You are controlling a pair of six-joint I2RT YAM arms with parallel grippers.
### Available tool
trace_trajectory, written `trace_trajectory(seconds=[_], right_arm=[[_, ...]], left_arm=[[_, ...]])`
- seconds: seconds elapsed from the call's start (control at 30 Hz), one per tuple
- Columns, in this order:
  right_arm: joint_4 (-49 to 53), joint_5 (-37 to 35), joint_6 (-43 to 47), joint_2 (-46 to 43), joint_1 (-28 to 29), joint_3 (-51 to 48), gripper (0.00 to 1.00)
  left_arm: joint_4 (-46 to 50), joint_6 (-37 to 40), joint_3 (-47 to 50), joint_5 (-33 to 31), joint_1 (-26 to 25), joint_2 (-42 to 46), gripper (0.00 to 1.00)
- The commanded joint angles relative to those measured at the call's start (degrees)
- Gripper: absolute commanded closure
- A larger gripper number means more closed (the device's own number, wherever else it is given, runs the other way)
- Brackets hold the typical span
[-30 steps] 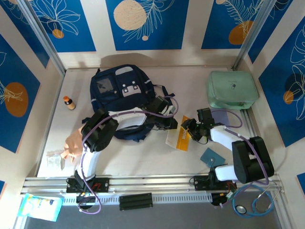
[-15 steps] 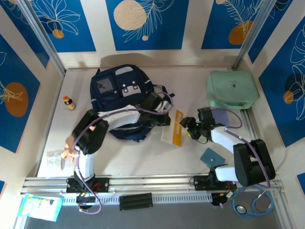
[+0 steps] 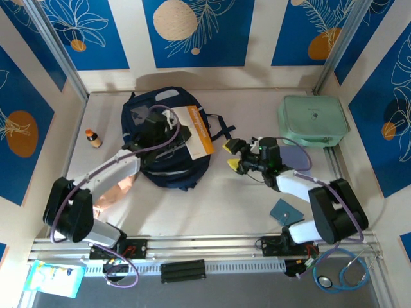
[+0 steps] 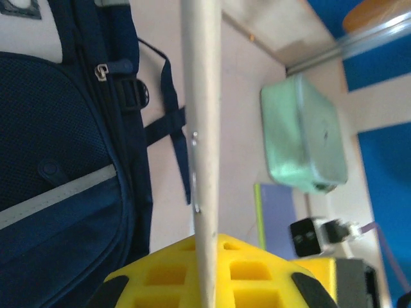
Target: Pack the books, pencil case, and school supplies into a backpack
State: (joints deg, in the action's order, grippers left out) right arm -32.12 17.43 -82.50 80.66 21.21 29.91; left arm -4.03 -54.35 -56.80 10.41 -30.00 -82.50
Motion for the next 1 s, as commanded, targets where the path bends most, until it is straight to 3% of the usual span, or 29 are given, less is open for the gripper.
trace_trajectory(seconds=[0.0,0.23,0.4,0.67,0.8,0.97], right_arm=[[-15.25,0.65,-10.54,3.96,3.70,4.34,0.15],[-20.08,-0.12,-12.51,10.65,7.08,12.23,0.17],[-21.28,-0.29,-11.66,12.85,7.78,15.21,0.24],[-21.67,-1.96,-8.78,12.03,7.86,15.13,0.50],[-14.47,-2.43,-4.68,9.79,8.29,16.02,0.70],[-7.78,-4.57,-0.12,7.21,9.11,16.66,0.82]], left_arm=[[-11.52,-8.03,2.00,-5.80,0.03,2.81,1.00],[-15.92,-13.03,4.31,-8.04,-0.06,4.57,1.00],[-16.36,-14.21,5.59,-9.08,-0.06,6.02,1.00],[-14.81,-14.10,6.07,-10.28,-0.06,6.74,1.00],[-14.50,-14.38,6.52,-10.35,-0.04,6.48,1.00],[-12.97,-13.98,6.90,-10.50,-0.06,6.47,1.00]])
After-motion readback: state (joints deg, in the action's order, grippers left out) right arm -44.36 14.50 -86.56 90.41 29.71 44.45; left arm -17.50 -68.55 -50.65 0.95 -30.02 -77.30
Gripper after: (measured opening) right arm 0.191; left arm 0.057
